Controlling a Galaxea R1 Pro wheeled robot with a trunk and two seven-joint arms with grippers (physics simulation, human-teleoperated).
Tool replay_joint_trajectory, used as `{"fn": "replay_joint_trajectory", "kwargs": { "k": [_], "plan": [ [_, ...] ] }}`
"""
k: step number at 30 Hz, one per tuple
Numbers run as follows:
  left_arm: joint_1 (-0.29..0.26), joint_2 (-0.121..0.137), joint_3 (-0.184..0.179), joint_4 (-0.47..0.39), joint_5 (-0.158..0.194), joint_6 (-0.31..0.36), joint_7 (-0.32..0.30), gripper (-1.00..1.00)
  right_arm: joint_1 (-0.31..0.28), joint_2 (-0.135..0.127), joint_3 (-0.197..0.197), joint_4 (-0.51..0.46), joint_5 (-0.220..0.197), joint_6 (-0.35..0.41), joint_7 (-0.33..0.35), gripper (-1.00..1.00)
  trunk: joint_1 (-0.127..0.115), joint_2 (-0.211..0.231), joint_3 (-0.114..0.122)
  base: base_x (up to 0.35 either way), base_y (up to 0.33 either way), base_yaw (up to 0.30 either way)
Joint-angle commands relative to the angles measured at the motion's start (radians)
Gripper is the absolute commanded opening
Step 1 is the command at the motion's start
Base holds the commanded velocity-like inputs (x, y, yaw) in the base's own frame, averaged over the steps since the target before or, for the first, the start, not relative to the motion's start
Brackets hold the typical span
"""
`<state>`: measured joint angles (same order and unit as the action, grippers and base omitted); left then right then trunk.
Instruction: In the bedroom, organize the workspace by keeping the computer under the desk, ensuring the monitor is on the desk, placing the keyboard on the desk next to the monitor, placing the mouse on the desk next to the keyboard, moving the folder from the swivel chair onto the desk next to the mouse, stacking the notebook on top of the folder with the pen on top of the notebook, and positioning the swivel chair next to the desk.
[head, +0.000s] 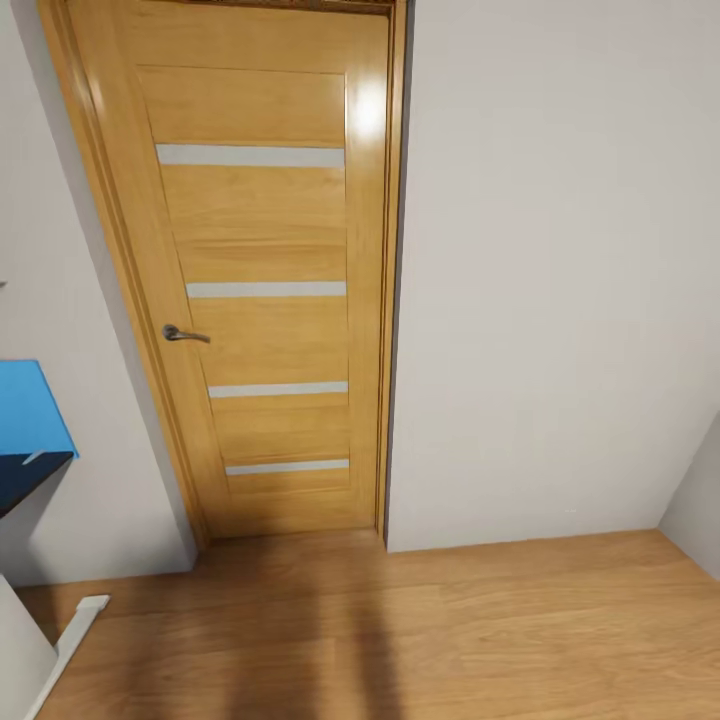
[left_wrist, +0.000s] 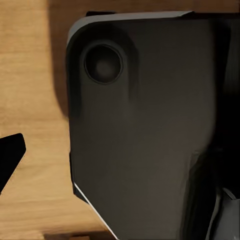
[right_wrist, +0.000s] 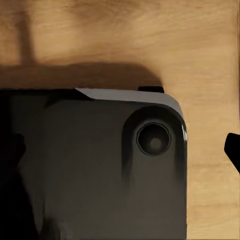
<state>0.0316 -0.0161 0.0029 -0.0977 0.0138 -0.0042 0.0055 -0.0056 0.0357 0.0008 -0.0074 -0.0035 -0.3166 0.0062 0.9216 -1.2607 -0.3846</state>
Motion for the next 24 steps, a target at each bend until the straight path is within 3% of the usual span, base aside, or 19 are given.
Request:
{"fn": "replay_joint_trajectory", "kwargs": {
  "k": [1,8,15,24],
  "plan": [
    [0.001,0.000,0.000,-0.017,0.002,0.000,0.001,1.00,0.000,0.002,0.000,-0.013,0.000,-0.046,0.000,1.00,-0.004,0.007,0.002,0.000,0.000,0.113],
    [0.001,0.003,0.000,-0.118,0.002,0.000,0.001,1.00,-0.001,0.003,-0.003,-0.148,-0.001,-0.310,-0.003,1.00,-0.031,0.056,0.024,0.000,0.000,0.227],
    [0.002,0.004,0.000,-0.243,0.000,0.000,0.001,1.00,-0.017,0.002,-0.005,-0.251,-0.005,-0.370,-0.018,1.00,-0.058,0.105,0.046,0.000,0.000,0.282],
    [-0.002,0.002,0.000,-0.300,0.002,0.001,0.001,1.00,-0.186,0.027,-0.007,-0.270,-0.009,-0.375,-0.158,1.00,-0.092,0.168,0.075,0.000,0.000,0.289]
  ]
}}
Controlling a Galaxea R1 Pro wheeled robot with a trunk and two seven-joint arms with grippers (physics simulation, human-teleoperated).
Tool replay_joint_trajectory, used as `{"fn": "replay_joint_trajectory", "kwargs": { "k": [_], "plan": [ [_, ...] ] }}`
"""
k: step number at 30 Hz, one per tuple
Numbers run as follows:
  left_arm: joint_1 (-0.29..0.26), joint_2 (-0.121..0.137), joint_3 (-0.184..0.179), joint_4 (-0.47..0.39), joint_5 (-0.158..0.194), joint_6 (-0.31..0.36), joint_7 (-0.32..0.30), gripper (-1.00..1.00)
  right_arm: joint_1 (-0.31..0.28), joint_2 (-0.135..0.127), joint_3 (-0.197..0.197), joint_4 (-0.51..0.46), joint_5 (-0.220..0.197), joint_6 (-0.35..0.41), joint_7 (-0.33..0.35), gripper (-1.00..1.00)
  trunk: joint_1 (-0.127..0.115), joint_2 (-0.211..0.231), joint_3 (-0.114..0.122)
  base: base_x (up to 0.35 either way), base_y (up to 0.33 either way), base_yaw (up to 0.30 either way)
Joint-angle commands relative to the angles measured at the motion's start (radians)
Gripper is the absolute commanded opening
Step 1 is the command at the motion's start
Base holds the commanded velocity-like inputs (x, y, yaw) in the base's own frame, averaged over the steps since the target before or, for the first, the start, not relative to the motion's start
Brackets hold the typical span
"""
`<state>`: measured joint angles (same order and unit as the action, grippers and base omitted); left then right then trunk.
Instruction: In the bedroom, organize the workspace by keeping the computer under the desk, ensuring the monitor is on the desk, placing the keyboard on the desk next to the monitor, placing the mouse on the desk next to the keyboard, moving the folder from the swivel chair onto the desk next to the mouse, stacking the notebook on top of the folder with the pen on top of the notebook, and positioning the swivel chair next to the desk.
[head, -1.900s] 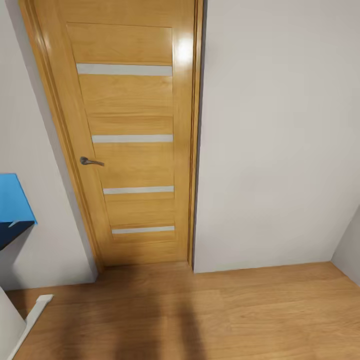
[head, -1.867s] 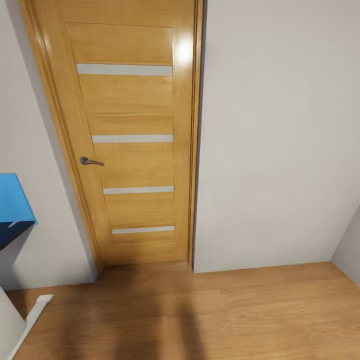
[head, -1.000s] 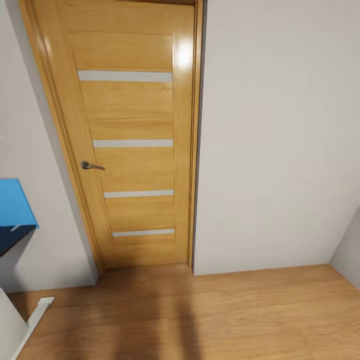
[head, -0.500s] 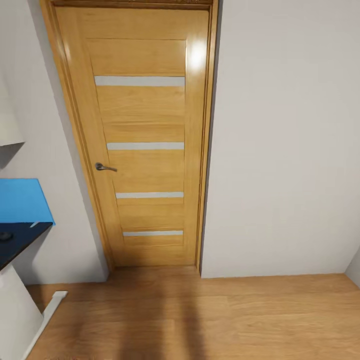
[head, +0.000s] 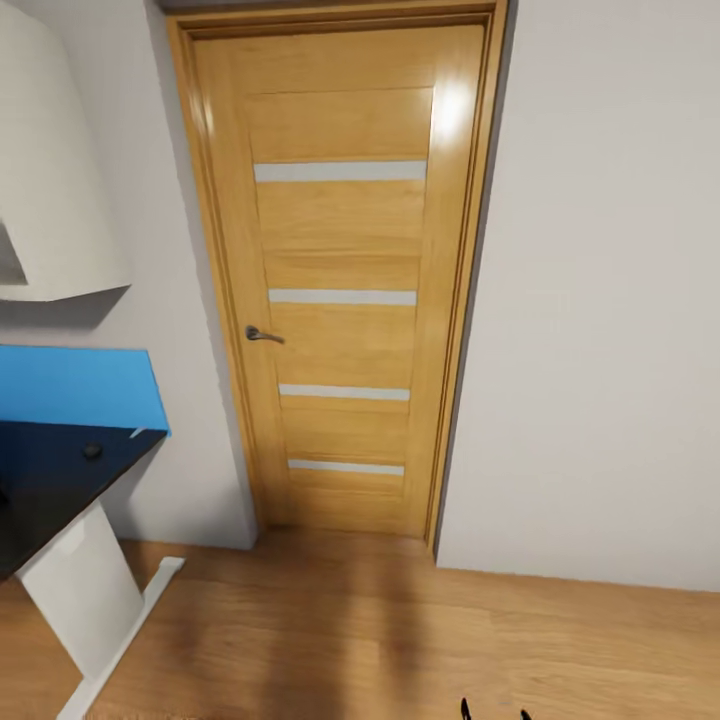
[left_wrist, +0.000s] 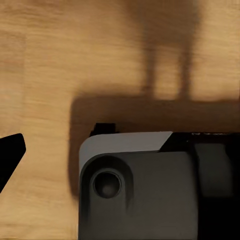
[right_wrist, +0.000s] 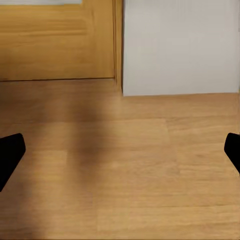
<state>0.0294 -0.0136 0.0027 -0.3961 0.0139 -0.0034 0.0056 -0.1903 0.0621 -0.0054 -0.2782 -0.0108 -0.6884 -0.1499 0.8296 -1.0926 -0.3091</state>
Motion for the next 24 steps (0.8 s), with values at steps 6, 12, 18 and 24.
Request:
{"fn": "replay_joint_trajectory", "kwargs": {
  "k": [6,12,18,24],
  "plan": [
    [-0.005,0.000,0.005,0.002,0.047,-0.002,0.000,1.00,-0.060,0.003,-0.007,0.014,-0.002,-0.011,-0.041,1.00,-0.023,0.042,0.021,0.000,0.000,0.275],
    [-0.006,-0.003,0.006,0.073,0.125,-0.237,-0.011,1.00,-0.071,0.006,-0.023,0.125,0.001,-0.071,-0.056,1.00,-0.038,0.070,0.039,0.000,0.000,0.238],
    [-0.006,-0.003,0.005,0.151,0.132,-0.507,-0.004,1.00,-0.072,0.009,-0.021,0.147,0.003,-0.107,-0.082,1.00,-0.038,0.070,0.044,0.000,0.000,0.224],
    [-0.006,-0.002,0.005,0.174,0.133,-0.556,-0.004,1.00,-0.072,0.011,-0.021,0.148,0.003,-0.111,-0.085,1.00,-0.038,0.070,0.047,0.000,0.000,0.246]
  ]
}}
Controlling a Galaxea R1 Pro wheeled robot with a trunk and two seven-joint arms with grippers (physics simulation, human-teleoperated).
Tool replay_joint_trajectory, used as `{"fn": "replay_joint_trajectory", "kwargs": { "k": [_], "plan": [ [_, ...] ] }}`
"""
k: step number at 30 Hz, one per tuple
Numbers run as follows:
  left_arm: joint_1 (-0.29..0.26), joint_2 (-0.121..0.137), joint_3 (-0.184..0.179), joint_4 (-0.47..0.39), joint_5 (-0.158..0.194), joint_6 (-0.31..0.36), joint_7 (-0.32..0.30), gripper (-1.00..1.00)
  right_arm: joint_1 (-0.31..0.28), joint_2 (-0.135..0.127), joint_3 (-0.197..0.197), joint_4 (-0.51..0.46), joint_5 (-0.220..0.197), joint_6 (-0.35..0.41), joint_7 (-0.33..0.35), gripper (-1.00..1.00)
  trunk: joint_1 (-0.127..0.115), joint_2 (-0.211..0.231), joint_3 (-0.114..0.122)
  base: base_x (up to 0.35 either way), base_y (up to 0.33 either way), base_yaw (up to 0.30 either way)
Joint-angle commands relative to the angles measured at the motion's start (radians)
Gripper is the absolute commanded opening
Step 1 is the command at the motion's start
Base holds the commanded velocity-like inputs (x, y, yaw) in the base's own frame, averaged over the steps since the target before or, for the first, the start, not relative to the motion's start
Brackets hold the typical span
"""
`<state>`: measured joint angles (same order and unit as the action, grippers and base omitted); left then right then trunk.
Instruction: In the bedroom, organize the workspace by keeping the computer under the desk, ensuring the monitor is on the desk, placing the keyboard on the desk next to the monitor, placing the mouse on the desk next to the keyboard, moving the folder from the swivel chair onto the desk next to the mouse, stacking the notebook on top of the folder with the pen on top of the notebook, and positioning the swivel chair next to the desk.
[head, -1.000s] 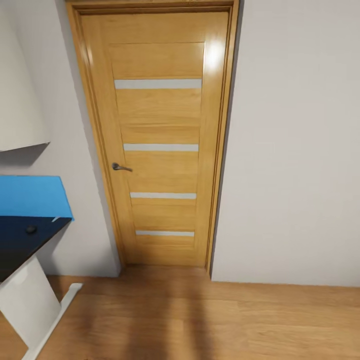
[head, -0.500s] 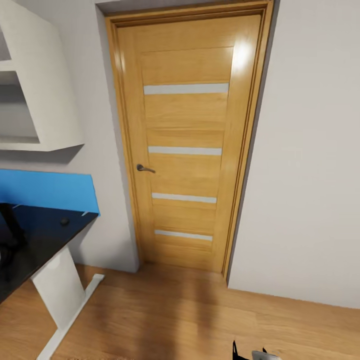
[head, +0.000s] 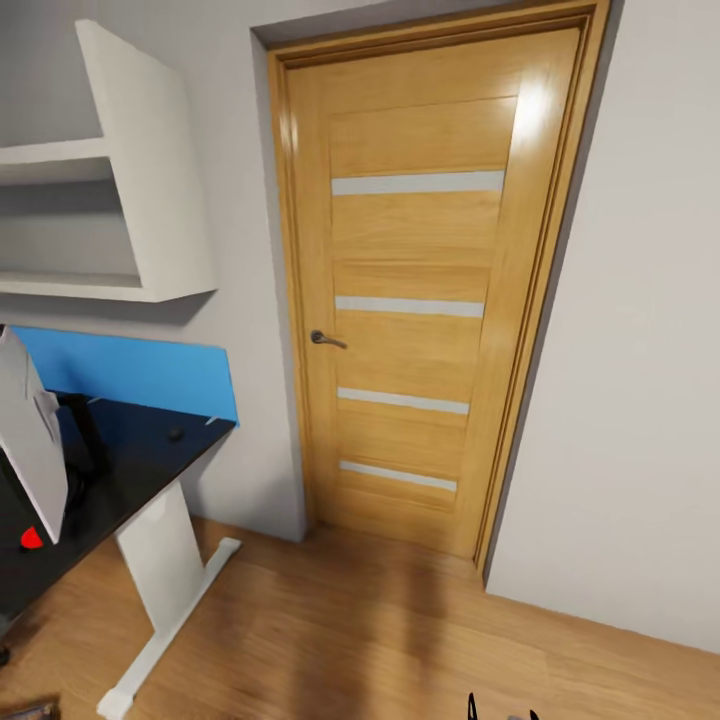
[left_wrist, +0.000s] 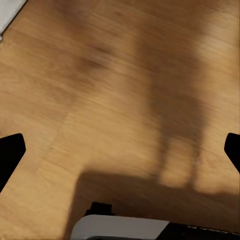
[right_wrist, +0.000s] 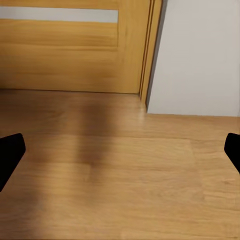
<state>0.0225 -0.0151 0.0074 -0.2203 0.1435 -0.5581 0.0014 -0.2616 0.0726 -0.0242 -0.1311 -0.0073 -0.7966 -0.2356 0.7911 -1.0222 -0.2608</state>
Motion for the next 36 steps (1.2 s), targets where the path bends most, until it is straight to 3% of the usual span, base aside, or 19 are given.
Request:
{"fn": "replay_joint_trajectory", "kwargs": {
  "k": [1,16,36],
  "plan": [
    [0.000,0.000,0.000,0.002,0.004,-0.003,0.000,1.00,-0.001,0.000,-0.002,0.001,0.000,-0.003,0.000,1.00,0.000,-0.001,-0.001,0.000,0.000,0.262],
    [0.000,0.000,0.001,0.021,0.005,-0.082,0.005,1.00,-0.001,0.000,-0.004,0.002,-0.004,-0.005,0.001,1.00,0.000,-0.001,-0.007,0.000,0.000,0.272],
    [0.000,-0.002,0.002,0.029,0.005,-0.091,0.005,1.00,-0.001,0.000,0.002,0.034,-0.001,-0.006,0.006,1.00,0.000,-0.001,-0.018,0.000,0.000,0.215]
  ]
}}
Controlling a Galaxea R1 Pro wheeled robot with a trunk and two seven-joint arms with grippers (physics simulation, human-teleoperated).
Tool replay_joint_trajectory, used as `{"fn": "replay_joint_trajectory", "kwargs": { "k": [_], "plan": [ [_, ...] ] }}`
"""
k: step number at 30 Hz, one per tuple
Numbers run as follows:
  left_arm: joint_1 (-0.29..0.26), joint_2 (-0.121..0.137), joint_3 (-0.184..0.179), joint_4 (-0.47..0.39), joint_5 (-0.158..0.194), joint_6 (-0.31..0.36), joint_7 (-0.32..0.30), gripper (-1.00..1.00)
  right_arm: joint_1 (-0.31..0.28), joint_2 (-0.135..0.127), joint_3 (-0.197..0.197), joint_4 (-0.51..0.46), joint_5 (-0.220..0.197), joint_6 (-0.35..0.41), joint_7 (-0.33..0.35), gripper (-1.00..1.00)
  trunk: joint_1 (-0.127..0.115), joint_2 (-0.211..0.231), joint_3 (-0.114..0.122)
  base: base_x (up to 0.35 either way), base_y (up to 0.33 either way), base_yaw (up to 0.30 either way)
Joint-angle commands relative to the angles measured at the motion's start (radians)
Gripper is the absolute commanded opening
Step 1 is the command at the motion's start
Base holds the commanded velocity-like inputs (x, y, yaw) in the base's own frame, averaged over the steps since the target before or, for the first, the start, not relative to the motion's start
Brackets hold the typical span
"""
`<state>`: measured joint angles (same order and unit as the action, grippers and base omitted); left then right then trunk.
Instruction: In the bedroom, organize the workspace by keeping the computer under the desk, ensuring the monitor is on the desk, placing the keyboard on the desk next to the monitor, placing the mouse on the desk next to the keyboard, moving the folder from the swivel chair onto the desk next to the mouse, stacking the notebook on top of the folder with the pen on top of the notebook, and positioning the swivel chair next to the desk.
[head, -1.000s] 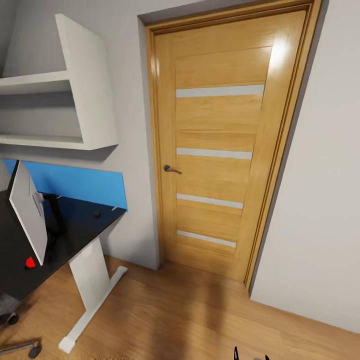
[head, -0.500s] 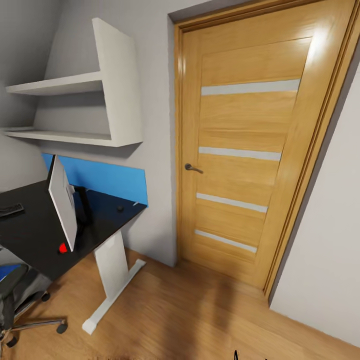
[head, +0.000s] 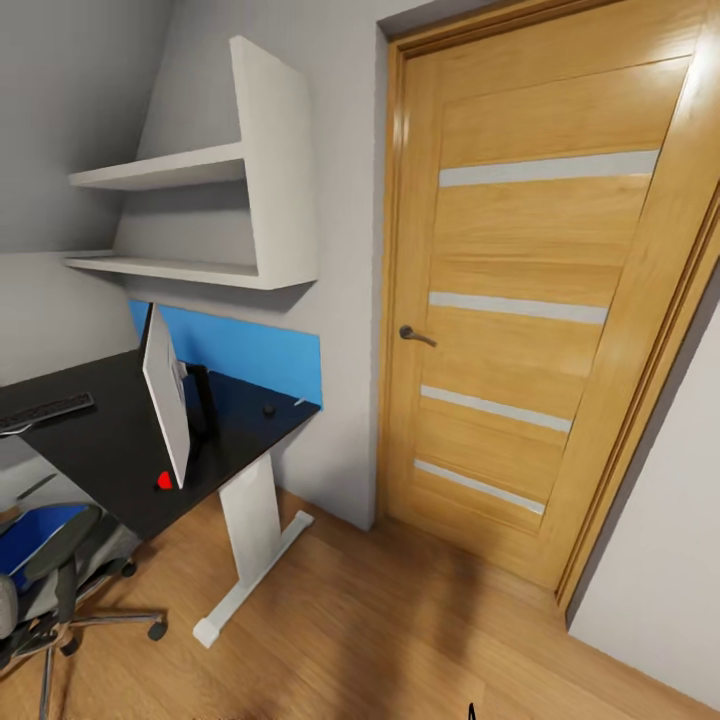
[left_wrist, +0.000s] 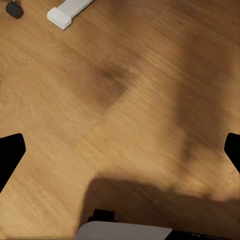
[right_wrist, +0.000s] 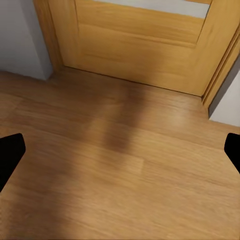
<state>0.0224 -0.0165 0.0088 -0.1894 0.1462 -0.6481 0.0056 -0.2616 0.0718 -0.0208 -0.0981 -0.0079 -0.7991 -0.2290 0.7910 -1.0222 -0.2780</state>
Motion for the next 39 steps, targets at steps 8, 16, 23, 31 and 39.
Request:
{"fn": "replay_joint_trajectory", "kwargs": {
  "k": [8,16,23,31,39],
  "plan": [
    [0.000,0.000,0.000,-0.001,0.003,-0.001,0.001,1.00,-0.001,0.000,0.000,0.001,0.004,-0.005,0.006,1.00,0.000,-0.001,-0.002,0.000,0.000,0.022],
    [0.001,0.000,0.000,-0.001,0.003,-0.001,0.001,1.00,-0.001,0.000,0.001,0.002,0.003,-0.005,0.005,1.00,0.000,-0.001,-0.002,0.000,0.000,0.040],
    [0.001,0.000,0.000,-0.001,0.003,-0.001,0.001,1.00,-0.001,0.002,0.001,0.003,0.005,-0.005,0.005,1.00,0.000,-0.001,-0.002,0.000,0.000,0.228],
    [0.000,0.000,0.001,-0.001,0.003,-0.001,0.001,1.00,-0.001,0.003,0.003,0.007,0.008,-0.004,0.006,1.00,0.000,-0.001,-0.002,0.000,0.000,0.277],
    [0.000,0.001,0.002,-0.001,0.005,-0.001,0.001,1.00,-0.001,0.018,0.005,0.023,0.011,-0.003,0.007,1.00,0.000,-0.001,-0.002,0.000,0.000,0.278]
  ]
}}
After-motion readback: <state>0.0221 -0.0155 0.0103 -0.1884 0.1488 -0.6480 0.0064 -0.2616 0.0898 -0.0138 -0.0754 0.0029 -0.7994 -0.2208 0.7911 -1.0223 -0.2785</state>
